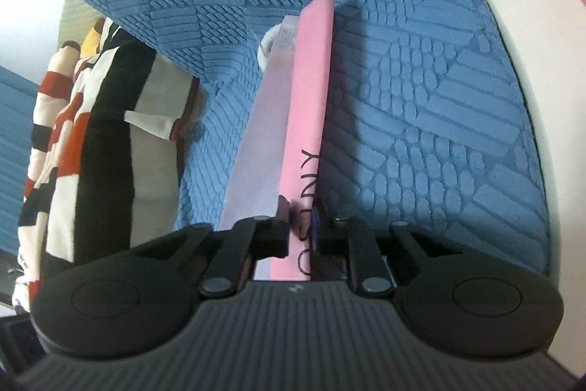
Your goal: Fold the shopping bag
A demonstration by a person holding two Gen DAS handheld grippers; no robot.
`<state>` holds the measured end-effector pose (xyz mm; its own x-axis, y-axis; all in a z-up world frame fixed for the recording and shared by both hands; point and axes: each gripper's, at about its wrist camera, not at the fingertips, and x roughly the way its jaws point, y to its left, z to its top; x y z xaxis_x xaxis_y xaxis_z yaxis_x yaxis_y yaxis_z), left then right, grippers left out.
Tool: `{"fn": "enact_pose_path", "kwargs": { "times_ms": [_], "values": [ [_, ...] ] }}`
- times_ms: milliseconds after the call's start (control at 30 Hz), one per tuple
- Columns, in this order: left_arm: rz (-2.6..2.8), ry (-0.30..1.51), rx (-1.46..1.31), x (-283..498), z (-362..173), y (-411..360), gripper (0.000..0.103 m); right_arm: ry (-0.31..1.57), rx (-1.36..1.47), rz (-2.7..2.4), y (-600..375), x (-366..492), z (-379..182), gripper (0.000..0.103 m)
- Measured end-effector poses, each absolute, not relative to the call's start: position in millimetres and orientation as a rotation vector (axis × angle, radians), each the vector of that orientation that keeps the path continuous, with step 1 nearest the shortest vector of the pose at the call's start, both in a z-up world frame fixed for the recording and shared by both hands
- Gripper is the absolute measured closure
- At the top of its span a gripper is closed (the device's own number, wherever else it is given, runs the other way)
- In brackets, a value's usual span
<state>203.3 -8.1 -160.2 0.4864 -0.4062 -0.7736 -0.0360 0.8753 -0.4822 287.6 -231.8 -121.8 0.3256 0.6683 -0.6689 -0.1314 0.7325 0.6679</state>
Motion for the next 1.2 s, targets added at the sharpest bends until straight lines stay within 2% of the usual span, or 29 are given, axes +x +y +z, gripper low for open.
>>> {"fn": "enact_pose_path", "kwargs": {
  "times_ms": [167,233,300,367,933,1033,1200],
  "values": [
    [-0.255,1.035,-0.471,203.9,-157.3,-9.7,0.092,1.109,0.507,0.569,-230.0,284.9,-115.1,0.092],
    [-0.251,1.034,-0.482,202.2,-156.8,-9.2,0.087,1.108,0.502,0.562,-230.8,283.2,-114.0,0.092],
    [-0.265,1.021,-0.492,199.7,-155.1,-9.4,0.068,1.106,0.490,0.553,-230.4,281.1,-112.7,0.092],
    [-0.281,1.004,-0.471,196.3,-151.7,-13.9,0.058,1.106,0.474,0.552,-229.4,279.2,-111.2,0.092],
    [-0.310,0.932,-0.033,162.6,-149.8,-92.4,0.058,1.144,0.365,0.513,-248.4,256.6,-97.5,0.092],
    [-0.301,0.934,-0.019,161.3,-150.9,-92.6,0.065,1.140,0.341,0.519,-247.4,255.5,-96.5,0.092],
    [-0.286,0.958,-0.186,167.4,-150.8,-70.8,0.078,1.124,0.330,0.536,-241.3,255.1,-92.6,0.087]
  ]
}}
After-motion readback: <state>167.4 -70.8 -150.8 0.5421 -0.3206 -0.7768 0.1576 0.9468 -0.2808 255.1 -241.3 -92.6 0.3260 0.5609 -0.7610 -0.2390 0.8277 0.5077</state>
